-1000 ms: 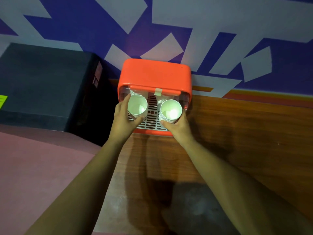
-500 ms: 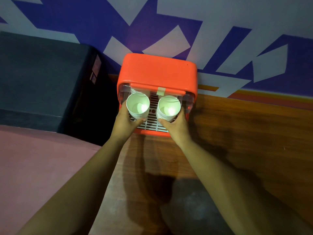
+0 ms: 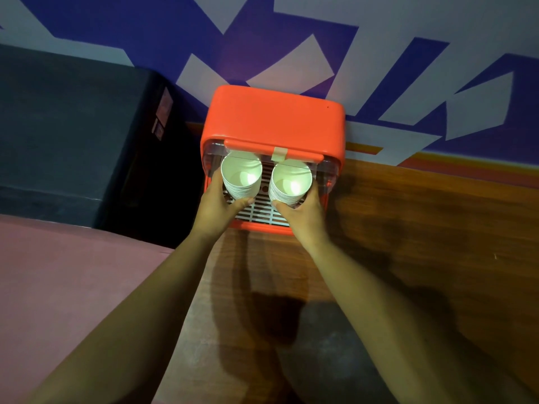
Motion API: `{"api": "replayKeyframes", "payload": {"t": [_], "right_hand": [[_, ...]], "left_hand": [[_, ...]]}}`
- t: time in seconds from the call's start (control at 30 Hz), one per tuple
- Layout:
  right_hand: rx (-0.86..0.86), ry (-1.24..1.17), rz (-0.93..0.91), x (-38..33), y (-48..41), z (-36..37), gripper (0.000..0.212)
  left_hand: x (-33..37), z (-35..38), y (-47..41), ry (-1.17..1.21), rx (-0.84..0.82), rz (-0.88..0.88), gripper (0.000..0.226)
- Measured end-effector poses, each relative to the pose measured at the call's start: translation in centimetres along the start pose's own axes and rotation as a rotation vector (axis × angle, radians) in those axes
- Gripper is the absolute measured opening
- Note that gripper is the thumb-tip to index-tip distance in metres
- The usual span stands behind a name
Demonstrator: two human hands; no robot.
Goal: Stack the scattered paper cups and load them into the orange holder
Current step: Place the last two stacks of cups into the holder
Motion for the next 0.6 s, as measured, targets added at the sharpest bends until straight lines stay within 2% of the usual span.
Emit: {"api": "replayKeyframes", "payload": {"t": [0.1, 0.23, 0.3, 0.4, 0.43, 0.5, 0.6], "right_hand": [[-0.006, 0.026, 0.017, 0.1, 0.0, 0.0, 0.085], [-0.028, 0.146, 0.063, -0.3, 1.0, -0.8, 0.098], [0.045, 0.314, 0.031, -1.4, 2.5, -2.7, 0.086], [0.216, 0.355, -0.302, -5.9, 6.0, -5.7, 0.040], [0.260, 0.330, -0.413, -7.6, 6.9, -6.4, 0.034], [0.281, 0.384, -0.534, -10.2, 7.0, -6.4, 0.041], [0.138, 0.626, -0.584, -11.6, 5.8, -3.5, 0.060]], "left_hand": [[-0.1, 0.1, -0.3, -0.013, -0.015, -0.013, 0.090], [0.2, -0.3, 0.0, -0.029, -0.028, 0.005, 0.091], [0.2, -0.8, 0.2, -0.030, -0.025, 0.018, 0.092], [0.0, -1.9, 1.0, -0.099, -0.016, 0.010, 0.088], [0.1, -2.3, 1.4, -0.160, -0.004, 0.015, 0.087], [0.2, -2.9, 2.2, -0.275, 0.030, 0.019, 0.086], [-0.4, -3.0, 3.3, -0.192, 0.003, -0.021, 0.097]]}}
Point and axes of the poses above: each hand's wrist, its own y-axis away from the middle knuckle, its own z-axis out of the palm, x = y × z, the point moved 6 cm from there along -y, towards the middle knuckle, and after that the axes turned 15 degrees about z, right-handed, at the moved point
